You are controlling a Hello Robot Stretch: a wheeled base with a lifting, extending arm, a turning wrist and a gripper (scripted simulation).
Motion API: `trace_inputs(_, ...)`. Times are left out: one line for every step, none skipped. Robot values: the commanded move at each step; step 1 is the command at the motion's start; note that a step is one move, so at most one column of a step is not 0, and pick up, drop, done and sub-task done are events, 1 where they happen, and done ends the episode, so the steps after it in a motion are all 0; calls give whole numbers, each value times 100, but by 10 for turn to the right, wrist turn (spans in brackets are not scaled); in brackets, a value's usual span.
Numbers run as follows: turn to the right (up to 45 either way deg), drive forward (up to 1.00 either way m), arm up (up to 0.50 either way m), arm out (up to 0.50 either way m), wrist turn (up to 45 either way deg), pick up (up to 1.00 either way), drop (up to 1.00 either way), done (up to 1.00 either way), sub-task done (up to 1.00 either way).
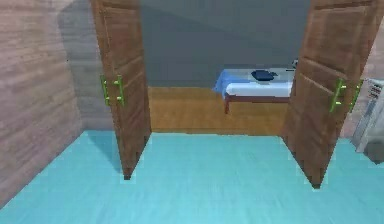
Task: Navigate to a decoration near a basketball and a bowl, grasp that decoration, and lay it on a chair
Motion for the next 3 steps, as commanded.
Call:
trace_inputs(0,100,0,0,0,0,0,0,0)
trace_inputs(0,75,0,0,0,0,0,0,0)
trace_inputs(-150,0,0,0,0,0,0,0,0)
